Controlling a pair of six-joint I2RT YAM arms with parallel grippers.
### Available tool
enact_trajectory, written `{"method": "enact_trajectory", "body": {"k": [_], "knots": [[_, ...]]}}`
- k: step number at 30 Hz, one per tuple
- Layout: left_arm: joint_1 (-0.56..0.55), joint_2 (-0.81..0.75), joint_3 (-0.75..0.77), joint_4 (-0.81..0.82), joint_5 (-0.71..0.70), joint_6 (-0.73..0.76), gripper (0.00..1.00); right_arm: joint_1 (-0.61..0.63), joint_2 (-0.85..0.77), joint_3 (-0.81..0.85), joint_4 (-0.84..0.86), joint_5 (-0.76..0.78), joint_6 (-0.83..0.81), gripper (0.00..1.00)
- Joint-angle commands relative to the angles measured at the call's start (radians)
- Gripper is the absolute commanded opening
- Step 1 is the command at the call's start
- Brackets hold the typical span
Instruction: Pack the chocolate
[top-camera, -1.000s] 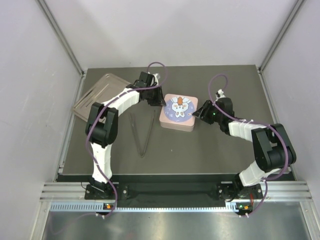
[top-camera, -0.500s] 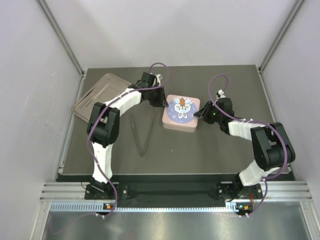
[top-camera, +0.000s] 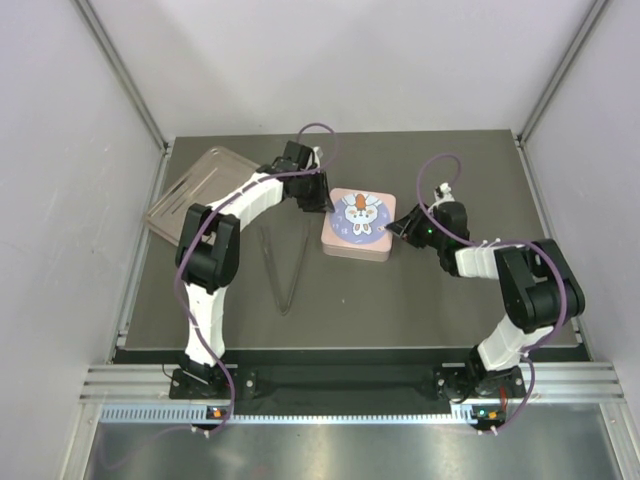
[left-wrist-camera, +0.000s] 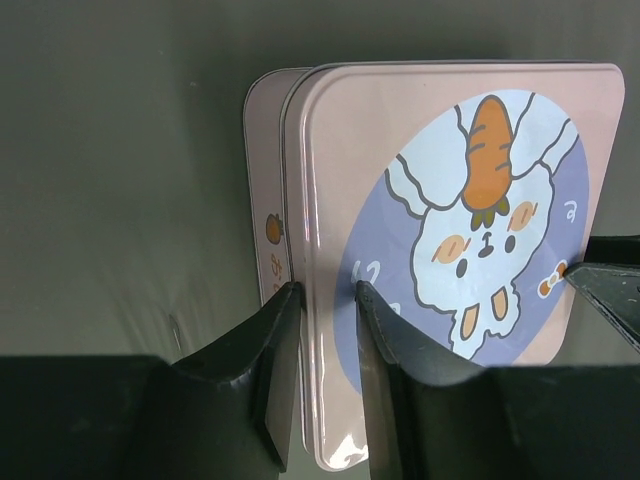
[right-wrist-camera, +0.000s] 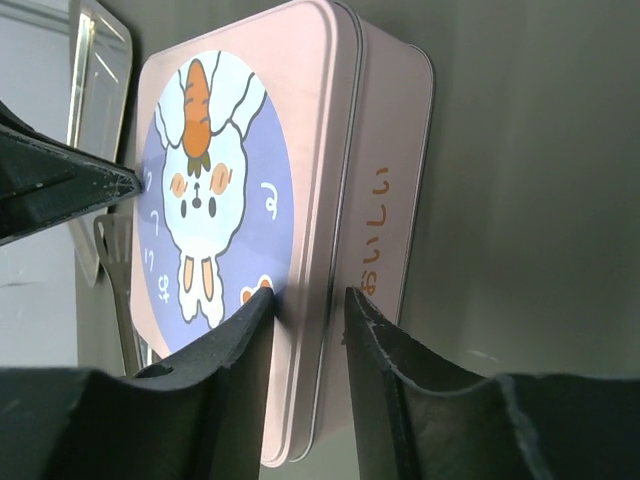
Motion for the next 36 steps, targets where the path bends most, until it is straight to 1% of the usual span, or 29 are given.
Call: {"method": "enact_trajectory", "body": {"k": [1, 4, 5, 6, 9, 12, 13, 15, 16, 17, 18, 19, 20, 21, 22, 23, 25, 26, 27, 30, 33, 36], "knots": [[-0.012, 0.0, 0.065, -0.032, 0.016, 0.001, 0.34, -0.006, -0.028, 0.028, -0.159, -0.02, -0.075, 0.34], [0.001, -0.02, 0.082, -0.048, 0.009, 0.001, 0.37, -0.025, -0.074, 0.063, -0.227, -0.015, -0.109, 0.42], [0.004, -0.028, 0.086, -0.051, 0.004, 0.001, 0.38, -0.031, -0.083, 0.078, -0.253, -0.007, -0.121, 0.46], [0.008, -0.04, 0.097, -0.059, 0.0, 0.001, 0.41, -0.044, -0.09, 0.094, -0.311, -0.004, -0.133, 0.48], [0.019, -0.074, 0.105, -0.072, -0.011, 0.007, 0.43, -0.069, -0.119, 0.148, -0.386, -0.001, -0.165, 0.55], [0.022, -0.109, 0.1, -0.079, -0.007, 0.016, 0.43, -0.078, -0.152, 0.206, -0.471, 0.026, -0.199, 0.57], [0.022, -0.118, 0.093, -0.076, 0.004, 0.015, 0.43, -0.078, -0.165, 0.217, -0.489, 0.029, -0.201, 0.56], [0.021, -0.15, 0.048, -0.048, 0.056, 0.004, 0.42, -0.078, -0.162, 0.258, -0.477, -0.006, -0.199, 0.39], [0.021, -0.166, 0.024, -0.033, 0.079, -0.003, 0.4, -0.078, -0.137, 0.273, -0.436, -0.035, -0.193, 0.23], [0.021, -0.193, -0.004, 0.013, 0.094, -0.022, 0.39, -0.077, -0.12, 0.29, -0.405, -0.109, -0.183, 0.15], [0.021, -0.207, -0.063, 0.038, 0.128, -0.031, 0.38, -0.078, -0.076, 0.325, -0.374, -0.148, -0.155, 0.09], [0.021, -0.221, -0.094, 0.067, 0.141, -0.04, 0.35, -0.075, -0.052, 0.339, -0.285, -0.189, -0.134, 0.0], [0.021, -0.238, -0.142, 0.116, 0.153, -0.054, 0.34, -0.074, -0.024, 0.353, -0.235, -0.266, -0.109, 0.0], [0.021, -0.239, -0.16, 0.133, 0.161, -0.056, 0.32, -0.071, 0.033, 0.381, -0.198, -0.295, -0.066, 0.0], [0.022, -0.227, -0.168, 0.145, 0.158, -0.056, 0.28, -0.068, 0.063, 0.402, -0.155, -0.34, -0.051, 0.0], [0.024, -0.214, -0.162, 0.148, 0.153, -0.054, 0.24, -0.06, 0.096, 0.442, -0.141, -0.354, -0.029, 0.0], [0.033, -0.177, -0.148, 0.181, 0.165, -0.053, 0.2, -0.055, 0.186, 0.467, -0.091, -0.375, 0.0, 0.0], [0.036, -0.134, -0.127, 0.188, 0.17, -0.057, 0.17, -0.052, 0.217, 0.476, -0.049, -0.394, 0.014, 0.0], [0.042, -0.108, -0.112, 0.199, 0.176, -0.059, 0.16, -0.052, 0.276, 0.491, -0.029, -0.403, 0.041, 0.0], [0.045, -0.022, -0.076, 0.222, 0.2, -0.066, 0.12, -0.052, 0.346, 0.493, 0.035, -0.42, 0.069, 0.0], [0.045, 0.041, -0.076, 0.224, 0.182, -0.062, 0.1, -0.052, 0.426, 0.507, 0.045, -0.435, 0.068, 0.0], [0.045, 0.055, -0.087, 0.198, 0.155, -0.043, 0.1, -0.052, 0.44, 0.523, 0.037, -0.466, 0.054, 0.0]]}}
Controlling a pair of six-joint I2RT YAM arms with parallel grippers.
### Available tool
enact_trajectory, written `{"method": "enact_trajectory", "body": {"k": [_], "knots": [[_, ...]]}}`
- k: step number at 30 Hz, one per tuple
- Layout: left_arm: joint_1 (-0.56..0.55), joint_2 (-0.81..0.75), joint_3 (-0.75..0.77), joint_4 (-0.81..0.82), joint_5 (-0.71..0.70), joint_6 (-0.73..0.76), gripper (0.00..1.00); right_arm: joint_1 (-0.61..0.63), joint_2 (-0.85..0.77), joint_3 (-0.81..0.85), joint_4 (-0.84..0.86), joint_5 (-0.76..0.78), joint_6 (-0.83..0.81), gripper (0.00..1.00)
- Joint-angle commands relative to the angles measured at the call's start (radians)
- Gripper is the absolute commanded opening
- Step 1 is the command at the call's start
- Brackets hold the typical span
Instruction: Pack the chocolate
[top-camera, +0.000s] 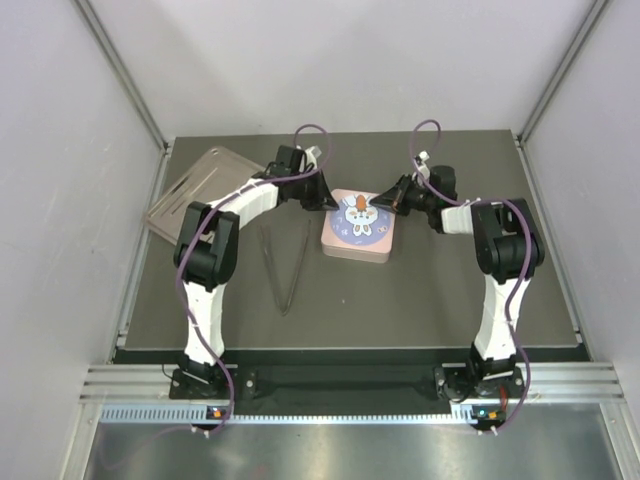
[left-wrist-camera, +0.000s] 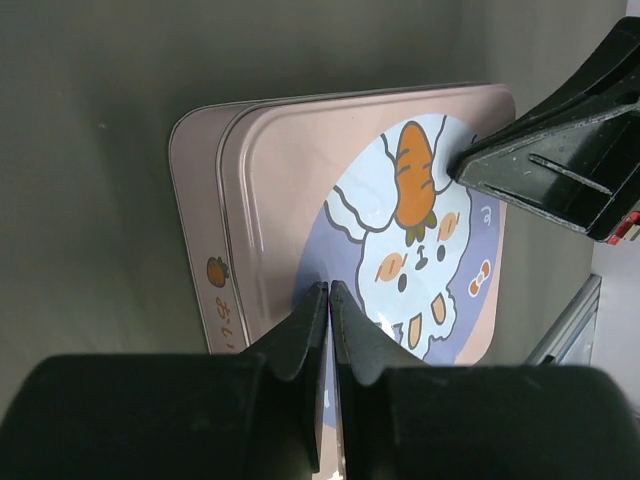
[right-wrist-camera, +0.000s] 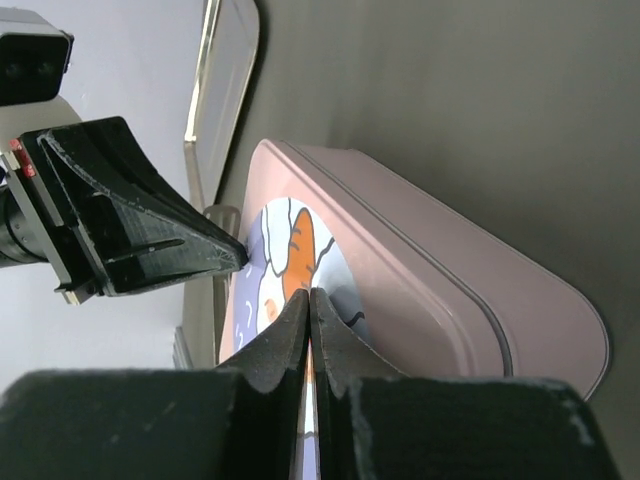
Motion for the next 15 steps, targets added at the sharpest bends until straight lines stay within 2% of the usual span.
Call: {"method": "enact_trajectory", "body": {"k": [1, 4, 9, 15], "knots": [[0.003, 0.032, -0.009, -0.019, -0.068, 0.042, 0.1, 0.006, 0.019, 0.035, 0.021, -0.032, -0.033, 0.0], [0.001, -0.002, -0.011, -0.031, -0.077, 0.057, 0.11, 0.008, -0.004, 0.067, -0.056, -0.035, -0.087, 0.0], [0.003, -0.079, 0.058, -0.161, -0.146, 0.075, 0.13, 0.04, -0.114, 0.073, -0.09, -0.054, -0.09, 0.0], [0.018, -0.351, 0.029, -0.227, -0.281, 0.062, 0.14, 0.172, -0.191, 0.044, -0.087, -0.038, -0.04, 0.01]]}}
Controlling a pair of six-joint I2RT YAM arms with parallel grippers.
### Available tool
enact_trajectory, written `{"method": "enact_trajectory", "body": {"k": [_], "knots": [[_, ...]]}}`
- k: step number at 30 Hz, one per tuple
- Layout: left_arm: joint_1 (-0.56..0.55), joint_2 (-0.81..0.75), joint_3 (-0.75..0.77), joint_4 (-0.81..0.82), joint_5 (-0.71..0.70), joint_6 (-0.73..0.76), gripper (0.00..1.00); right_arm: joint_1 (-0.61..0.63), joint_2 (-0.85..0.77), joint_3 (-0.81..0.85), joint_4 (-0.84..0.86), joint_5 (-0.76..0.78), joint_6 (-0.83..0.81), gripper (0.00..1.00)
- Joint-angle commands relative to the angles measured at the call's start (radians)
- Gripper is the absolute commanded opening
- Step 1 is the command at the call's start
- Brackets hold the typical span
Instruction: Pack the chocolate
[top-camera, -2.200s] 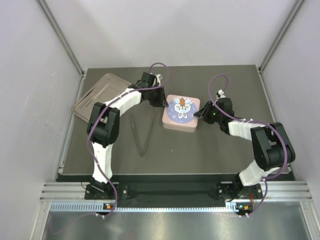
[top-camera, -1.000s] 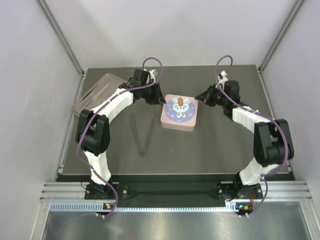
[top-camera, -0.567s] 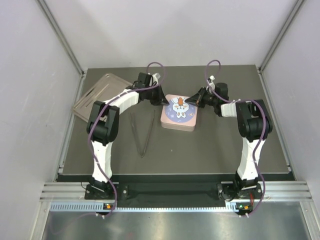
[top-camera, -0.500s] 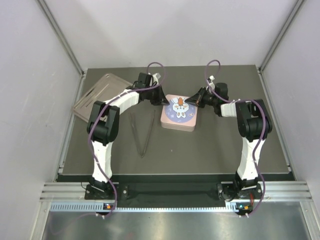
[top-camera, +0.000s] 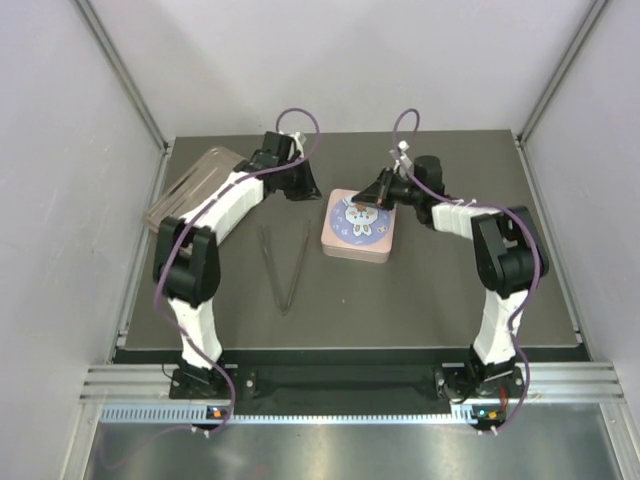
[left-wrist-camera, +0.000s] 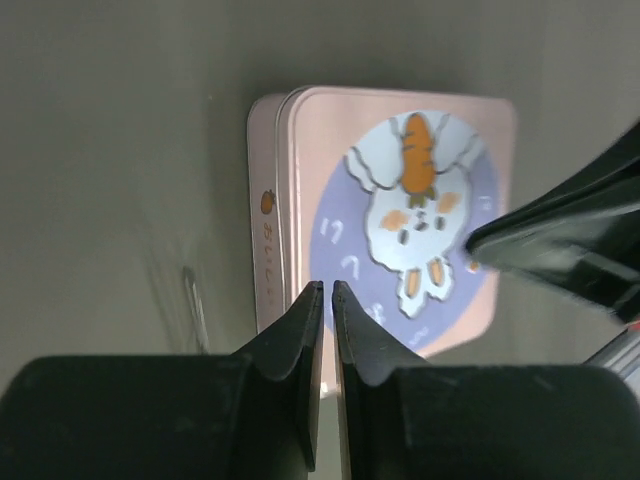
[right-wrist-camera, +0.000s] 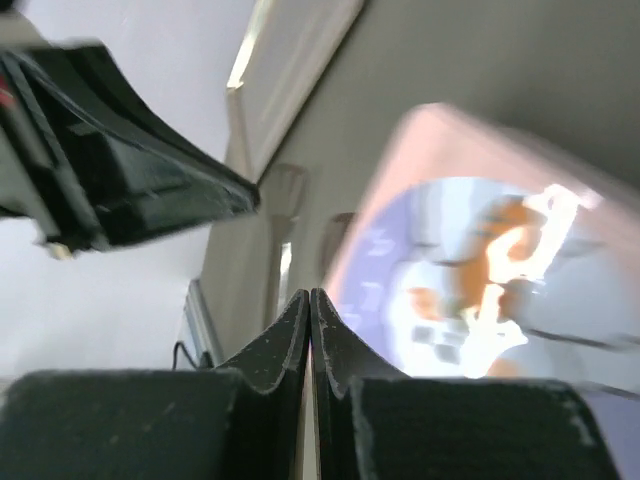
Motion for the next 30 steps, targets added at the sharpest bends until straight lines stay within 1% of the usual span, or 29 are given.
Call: {"method": "enact_trajectory", "body": {"k": [1, 3, 4, 5, 7, 8, 10, 12, 15, 17, 19, 21, 22, 23, 25, 26, 27, 28, 29, 30], "knots": [[0.015, -0.303, -0.011, -0.035, -0.13, 0.016, 0.14, 0.109, -0.093, 0.005, 0.037, 0.0, 0.011, 0.01], [0.021, -0.392, -0.084, -0.018, -0.184, 0.012, 0.15, 0.174, -0.081, 0.005, 0.054, 0.011, 0.032, 0.01], [0.021, -0.479, -0.113, 0.014, -0.198, 0.006, 0.15, 0.192, -0.07, 0.008, 0.059, 0.019, 0.04, 0.01], [0.021, -0.521, -0.171, 0.023, -0.219, 0.004, 0.16, 0.229, -0.057, 0.012, 0.068, 0.022, 0.054, 0.01], [0.021, -0.628, -0.222, 0.036, -0.235, 0.002, 0.18, 0.255, -0.011, 0.019, 0.085, 0.028, 0.062, 0.01], [0.021, -0.657, -0.27, 0.039, -0.241, 0.004, 0.19, 0.272, 0.006, 0.023, 0.093, 0.031, 0.071, 0.01], [0.021, -0.737, -0.311, 0.033, -0.25, 0.012, 0.2, 0.281, 0.055, 0.026, 0.099, 0.035, 0.071, 0.01], [0.021, -0.777, -0.36, 0.013, -0.251, 0.022, 0.22, 0.281, 0.107, 0.038, 0.08, 0.046, 0.062, 0.01], [0.021, -0.834, -0.408, -0.016, -0.238, 0.038, 0.23, 0.278, 0.138, 0.045, 0.07, 0.033, 0.06, 0.01], [0.021, -0.865, -0.427, -0.029, -0.228, 0.053, 0.25, 0.278, 0.123, 0.043, 0.05, 0.029, 0.049, 0.01], [0.021, -0.888, -0.428, -0.053, -0.222, 0.07, 0.26, 0.278, 0.071, 0.046, 0.019, 0.032, 0.028, 0.01], [0.021, -0.903, -0.424, -0.068, -0.206, 0.087, 0.29, 0.278, 0.007, 0.06, -0.048, 0.034, -0.01, 0.02], [0.021, -0.915, -0.42, -0.071, -0.187, 0.096, 0.31, 0.278, -0.021, 0.063, -0.073, 0.034, -0.024, 0.05], [0.021, -0.923, -0.42, -0.075, -0.173, 0.101, 0.37, 0.278, -0.049, 0.06, -0.116, 0.036, -0.049, 0.06], [0.021, -0.951, -0.417, -0.084, -0.138, 0.105, 0.43, 0.278, -0.156, 0.033, -0.174, 0.054, -0.102, 0.2], [0.021, -0.96, -0.416, -0.088, -0.124, 0.105, 0.48, 0.278, -0.199, 0.017, -0.203, 0.071, -0.124, 0.27], [0.021, -0.971, -0.416, -0.091, -0.107, 0.105, 0.54, 0.28, -0.293, -0.001, -0.287, 0.094, -0.148, 0.35], [0.021, -0.993, -0.416, -0.099, -0.086, 0.107, 0.58, 0.28, -0.34, -0.039, -0.332, 0.153, -0.174, 0.53], [0.021, -1.006, -0.417, -0.105, -0.063, 0.105, 0.61, 0.28, -0.392, -0.058, -0.387, 0.192, -0.226, 0.64], [0.021, -1.02, -0.423, -0.108, -0.055, 0.104, 0.66, 0.28, -0.494, -0.079, -0.432, 0.233, -0.253, 0.74]]}}
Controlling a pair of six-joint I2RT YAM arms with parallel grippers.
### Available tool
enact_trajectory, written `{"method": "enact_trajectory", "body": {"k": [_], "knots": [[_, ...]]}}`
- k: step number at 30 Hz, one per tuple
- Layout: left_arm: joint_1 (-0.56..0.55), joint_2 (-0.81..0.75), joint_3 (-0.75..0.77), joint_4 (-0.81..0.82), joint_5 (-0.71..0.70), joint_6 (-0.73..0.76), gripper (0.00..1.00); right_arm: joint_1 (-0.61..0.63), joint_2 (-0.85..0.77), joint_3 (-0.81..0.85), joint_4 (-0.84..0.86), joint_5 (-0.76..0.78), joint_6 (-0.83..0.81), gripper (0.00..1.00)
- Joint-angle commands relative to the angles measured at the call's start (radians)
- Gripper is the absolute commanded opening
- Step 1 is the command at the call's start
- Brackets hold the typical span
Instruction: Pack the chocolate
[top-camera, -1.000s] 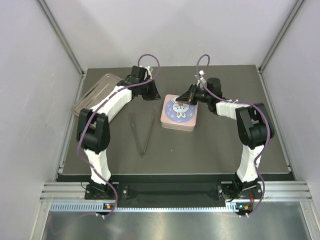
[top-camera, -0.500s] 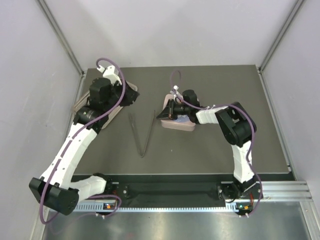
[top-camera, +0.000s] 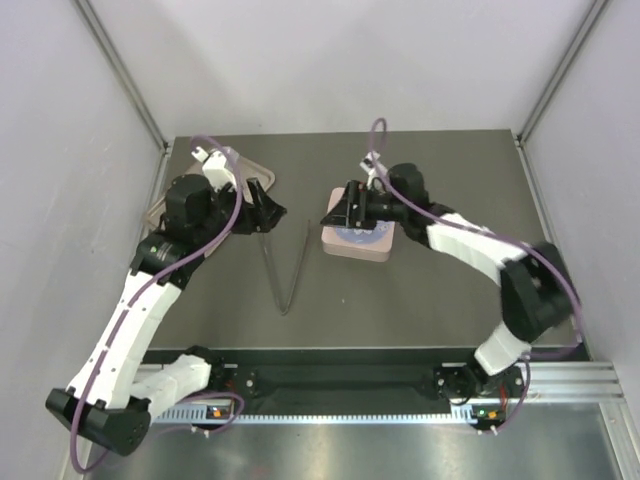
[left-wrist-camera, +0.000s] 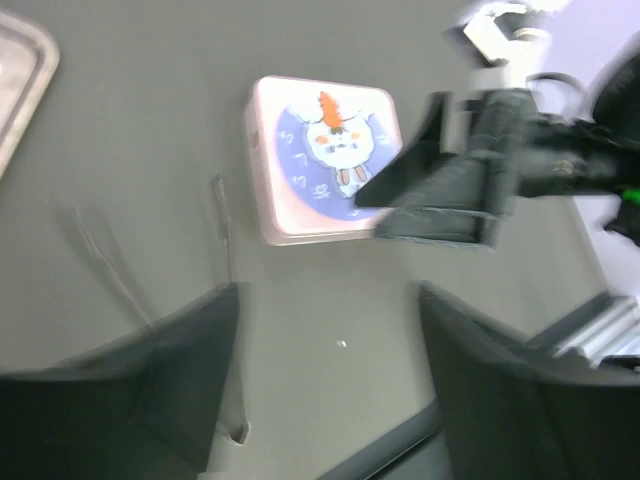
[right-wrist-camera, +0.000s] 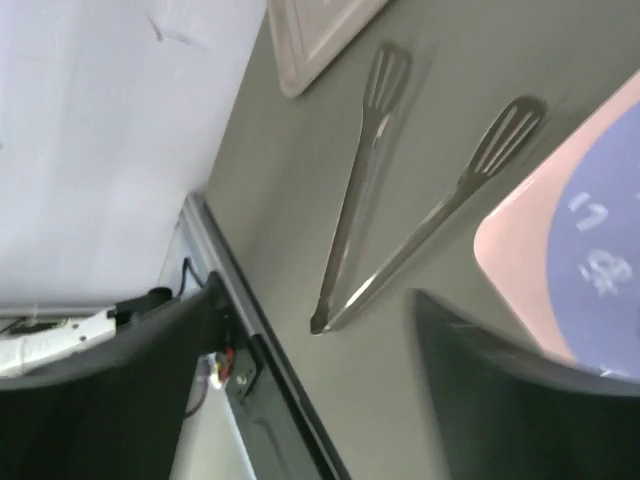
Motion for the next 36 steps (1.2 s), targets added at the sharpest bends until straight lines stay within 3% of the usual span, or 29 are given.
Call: {"method": "enact_trajectory", "body": {"k": [1, 2, 5, 10, 20, 28, 36], "knots": [[0.0, -0.079, -0.001, -0.011, 0.074, 0.011, 0.82, 0.003, -0.286, -0.077, -0.247, 0.195, -0.189, 0.92], [0.0, -0.093, -0.013, -0.013, 0.079, 0.011, 0.87, 0.008, -0.396, -0.101, -0.286, 0.24, -0.207, 1.0], [0.0, -0.165, -0.098, 0.01, 0.082, 0.016, 0.96, 0.017, -0.611, -0.196, -0.408, 0.404, -0.255, 1.0], [0.0, -0.303, -0.207, 0.015, 0.045, -0.032, 0.98, 0.017, -0.892, -0.268, -0.605, 0.605, -0.278, 1.0], [0.0, -0.489, -0.372, 0.076, 0.093, -0.078, 0.99, 0.016, -1.223, -0.408, -0.716, 0.825, -0.267, 1.0], [0.0, -0.512, -0.414, 0.088, 0.08, -0.066, 0.99, 0.016, -1.27, -0.434, -0.689, 0.909, -0.269, 1.0], [0.0, -0.544, -0.468, 0.113, 0.045, -0.035, 0.99, 0.016, -1.254, -0.428, -0.687, 0.899, -0.289, 1.0]]}}
